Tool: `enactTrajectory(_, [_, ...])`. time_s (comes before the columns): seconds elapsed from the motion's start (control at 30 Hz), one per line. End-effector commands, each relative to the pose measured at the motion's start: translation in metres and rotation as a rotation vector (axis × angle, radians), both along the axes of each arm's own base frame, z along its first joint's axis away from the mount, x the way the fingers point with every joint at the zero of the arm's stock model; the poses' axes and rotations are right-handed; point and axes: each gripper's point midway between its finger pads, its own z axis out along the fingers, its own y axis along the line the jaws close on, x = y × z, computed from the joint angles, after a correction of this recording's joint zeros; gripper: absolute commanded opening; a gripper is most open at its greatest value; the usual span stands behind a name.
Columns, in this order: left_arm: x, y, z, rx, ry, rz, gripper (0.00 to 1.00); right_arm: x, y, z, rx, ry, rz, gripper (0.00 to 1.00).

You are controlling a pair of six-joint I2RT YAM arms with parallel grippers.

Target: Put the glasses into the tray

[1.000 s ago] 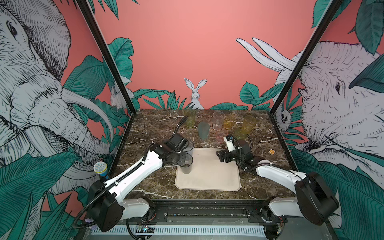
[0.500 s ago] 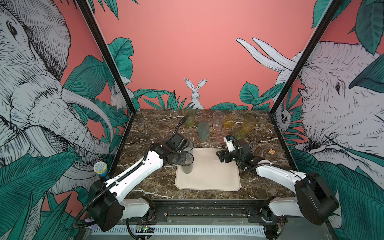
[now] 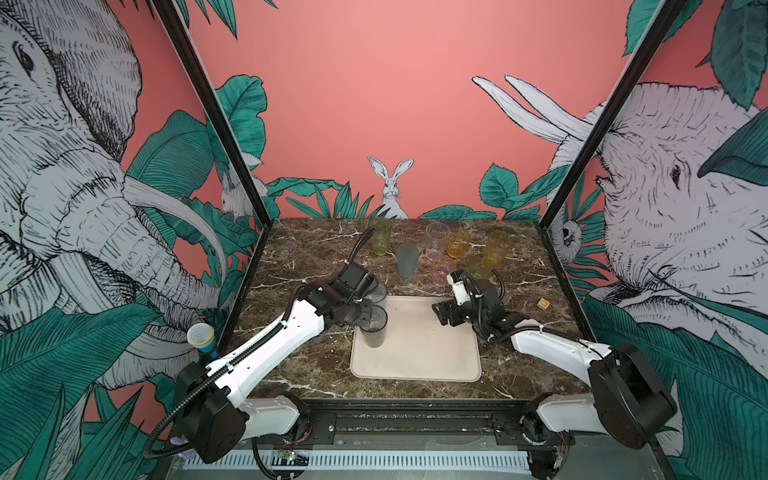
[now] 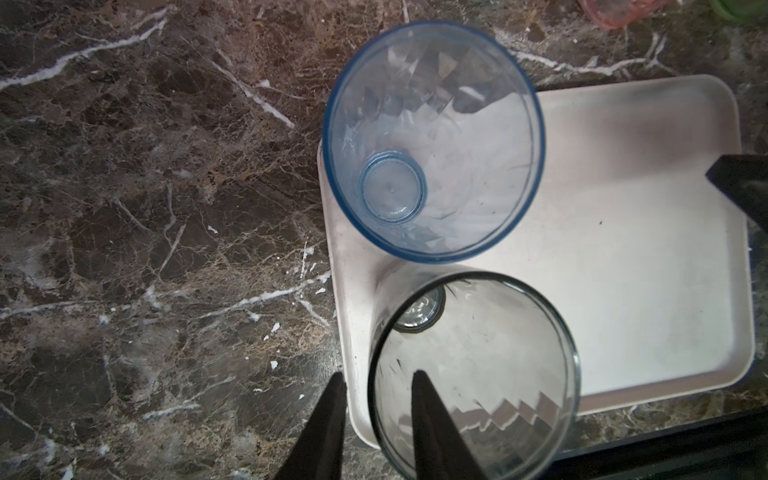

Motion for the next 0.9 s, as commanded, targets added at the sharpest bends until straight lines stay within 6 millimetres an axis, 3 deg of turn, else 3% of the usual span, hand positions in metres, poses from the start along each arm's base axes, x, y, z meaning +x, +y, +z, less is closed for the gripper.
enactTrajectory(0.0, [-0.001,0.005,0.026,0.001,-0.047,-0.004,0.32,0.007,0.006,0.017,0.018,-0.051,0.003,0.86])
enactTrajectory(0.4, [0.028,-0.002,0.079,0.022,-0.166,-0.009,0.5,0.005,0.006,0.022,0.034,-0.063,0.007,0.86])
enactTrajectory(0.63, [0.07,-0.008,0.104,-0.004,-0.214,0.032,0.57,0.005,0.005,0.024,0.038,-0.069,0.005,0.86])
enactTrajectory(0.87, [0.112,-0.006,0.111,-0.05,-0.233,0.094,0.68,0.004,0.008,0.027,0.061,-0.068,0.011,0.86])
